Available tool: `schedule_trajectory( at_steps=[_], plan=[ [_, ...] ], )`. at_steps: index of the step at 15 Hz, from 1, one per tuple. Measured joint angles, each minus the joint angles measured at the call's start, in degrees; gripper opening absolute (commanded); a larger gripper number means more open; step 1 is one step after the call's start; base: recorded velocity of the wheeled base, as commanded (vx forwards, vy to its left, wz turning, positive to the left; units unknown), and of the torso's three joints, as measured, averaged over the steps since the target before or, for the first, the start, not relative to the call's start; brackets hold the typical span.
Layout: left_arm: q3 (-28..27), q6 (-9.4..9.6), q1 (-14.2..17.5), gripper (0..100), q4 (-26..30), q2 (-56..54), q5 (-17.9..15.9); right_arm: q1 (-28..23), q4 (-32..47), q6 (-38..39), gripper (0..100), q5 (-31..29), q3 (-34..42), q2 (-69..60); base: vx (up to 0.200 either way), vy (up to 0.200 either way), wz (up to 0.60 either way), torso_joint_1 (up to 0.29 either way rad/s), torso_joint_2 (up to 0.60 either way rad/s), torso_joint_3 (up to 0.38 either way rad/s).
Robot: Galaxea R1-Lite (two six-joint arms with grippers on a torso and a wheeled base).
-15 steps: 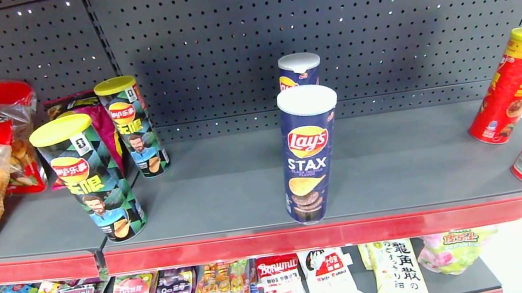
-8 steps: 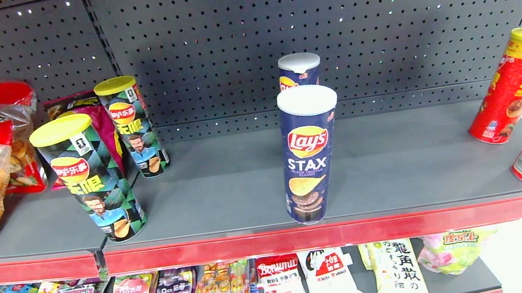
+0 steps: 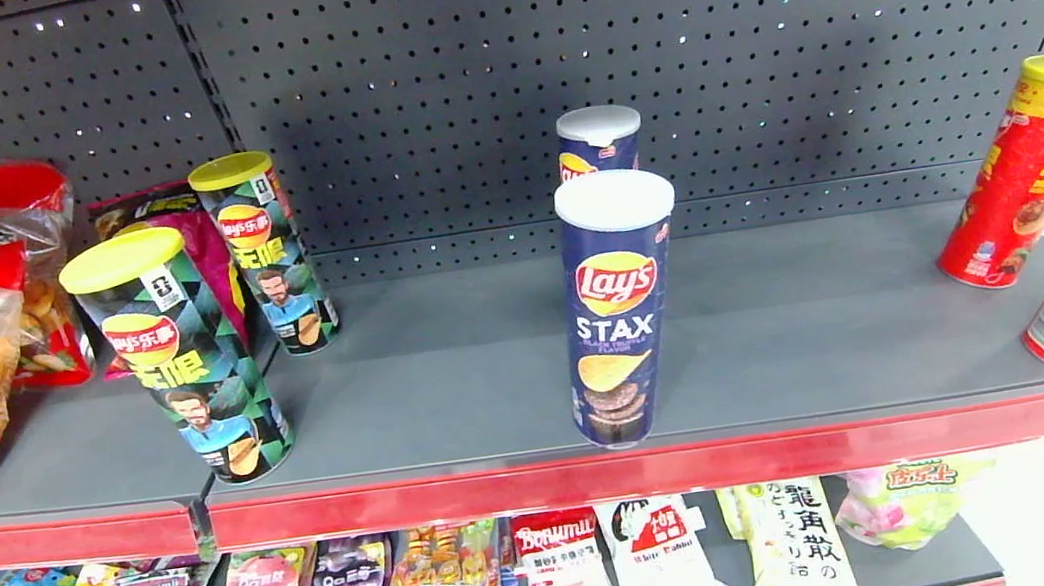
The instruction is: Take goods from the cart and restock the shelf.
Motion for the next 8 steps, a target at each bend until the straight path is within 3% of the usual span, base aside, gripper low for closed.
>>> schedule_trajectory(
  at_steps=[8],
  plan=[
    [0.0, 0.18, 0.0, 100, -0.1, 0.0, 0.5, 0.0, 0.0, -0.2, 100, -0.5, 0.0, 0.0, 0.000, 0.000, 0.00, 0.000, 0.00, 0.000]
  ],
)
